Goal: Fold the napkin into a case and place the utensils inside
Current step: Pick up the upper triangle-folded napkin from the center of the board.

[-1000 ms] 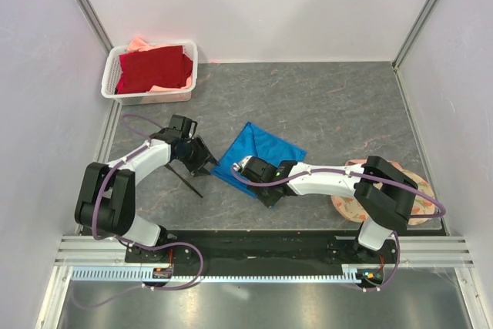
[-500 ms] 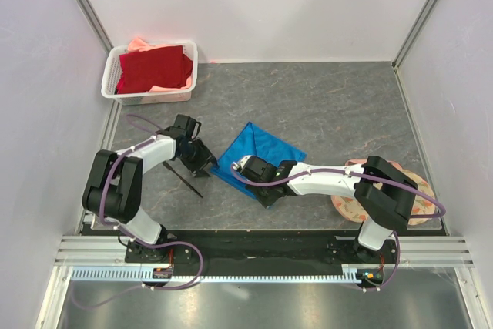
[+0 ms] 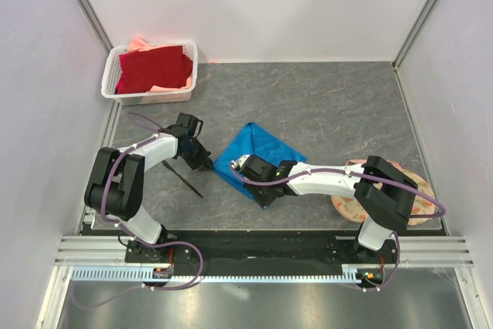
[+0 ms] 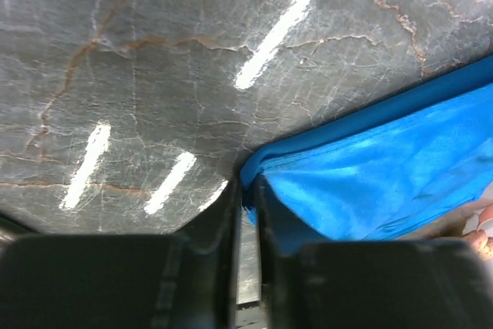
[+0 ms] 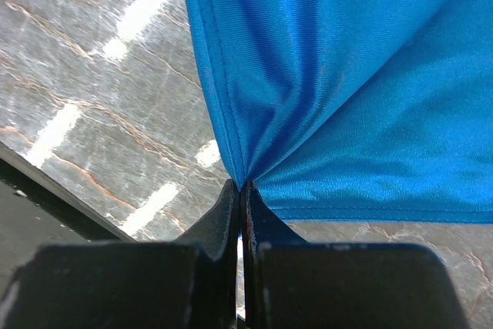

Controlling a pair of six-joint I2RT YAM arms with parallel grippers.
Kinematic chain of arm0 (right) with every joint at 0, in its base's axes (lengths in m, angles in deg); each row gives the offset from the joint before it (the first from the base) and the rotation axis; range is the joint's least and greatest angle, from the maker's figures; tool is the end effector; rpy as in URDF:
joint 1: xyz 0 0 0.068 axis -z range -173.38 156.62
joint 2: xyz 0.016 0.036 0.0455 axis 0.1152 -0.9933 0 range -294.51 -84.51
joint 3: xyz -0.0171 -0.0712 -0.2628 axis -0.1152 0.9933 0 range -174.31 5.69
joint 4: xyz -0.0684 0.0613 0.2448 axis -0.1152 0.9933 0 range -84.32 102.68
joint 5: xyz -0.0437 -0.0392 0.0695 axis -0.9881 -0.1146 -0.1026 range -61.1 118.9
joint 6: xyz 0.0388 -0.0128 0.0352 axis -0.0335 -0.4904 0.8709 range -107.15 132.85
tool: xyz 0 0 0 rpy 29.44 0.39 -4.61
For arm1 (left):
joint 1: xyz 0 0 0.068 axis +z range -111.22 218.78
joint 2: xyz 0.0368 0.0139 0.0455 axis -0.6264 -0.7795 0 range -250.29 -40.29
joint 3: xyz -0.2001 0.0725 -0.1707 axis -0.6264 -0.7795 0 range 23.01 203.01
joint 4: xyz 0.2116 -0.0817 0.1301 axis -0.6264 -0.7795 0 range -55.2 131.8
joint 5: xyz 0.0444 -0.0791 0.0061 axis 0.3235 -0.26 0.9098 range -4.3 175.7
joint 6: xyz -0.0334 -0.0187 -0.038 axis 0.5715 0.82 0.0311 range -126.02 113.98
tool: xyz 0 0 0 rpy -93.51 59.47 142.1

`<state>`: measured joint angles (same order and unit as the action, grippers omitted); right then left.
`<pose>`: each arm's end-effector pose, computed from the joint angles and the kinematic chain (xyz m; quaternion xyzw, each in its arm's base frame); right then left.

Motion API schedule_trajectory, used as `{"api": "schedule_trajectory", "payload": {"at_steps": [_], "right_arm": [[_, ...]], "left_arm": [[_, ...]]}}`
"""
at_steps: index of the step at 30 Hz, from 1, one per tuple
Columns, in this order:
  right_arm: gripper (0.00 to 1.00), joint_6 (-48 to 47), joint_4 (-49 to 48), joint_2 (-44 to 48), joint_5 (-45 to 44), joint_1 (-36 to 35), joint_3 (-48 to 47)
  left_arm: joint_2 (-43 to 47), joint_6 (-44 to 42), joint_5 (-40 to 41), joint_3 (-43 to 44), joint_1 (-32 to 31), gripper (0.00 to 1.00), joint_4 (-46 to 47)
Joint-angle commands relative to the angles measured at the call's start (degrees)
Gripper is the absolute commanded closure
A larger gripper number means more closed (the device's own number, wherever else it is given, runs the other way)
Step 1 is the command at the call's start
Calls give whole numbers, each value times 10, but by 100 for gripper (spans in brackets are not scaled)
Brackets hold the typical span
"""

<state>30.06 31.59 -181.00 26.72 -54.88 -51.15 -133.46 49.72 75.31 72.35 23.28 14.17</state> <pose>0.1549 0.2825 0.1659 -0.3645 0.9066 0.1199 0.1755 0.2754 -0.0829 0.1473 -0.3244 0.9279 -0.1661 0.0783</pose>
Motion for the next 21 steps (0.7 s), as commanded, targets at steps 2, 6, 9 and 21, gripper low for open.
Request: {"api": "schedule_trajectory", "payload": {"at_steps": [2, 6, 9, 21], "right_arm": [[100, 15, -17, 17, 17, 1, -18], [100, 22, -16, 28, 18, 1, -24], [100, 30, -17, 31, 20, 1, -33], [100, 80, -52, -68, 147, -9, -241]], "left_arm": [[33, -33, 25, 56, 0, 92, 11], [48, -67, 11, 99, 0, 93, 11], [47, -87, -12, 129, 4, 94, 10], [121, -115, -100, 193, 154, 98, -16]]}}
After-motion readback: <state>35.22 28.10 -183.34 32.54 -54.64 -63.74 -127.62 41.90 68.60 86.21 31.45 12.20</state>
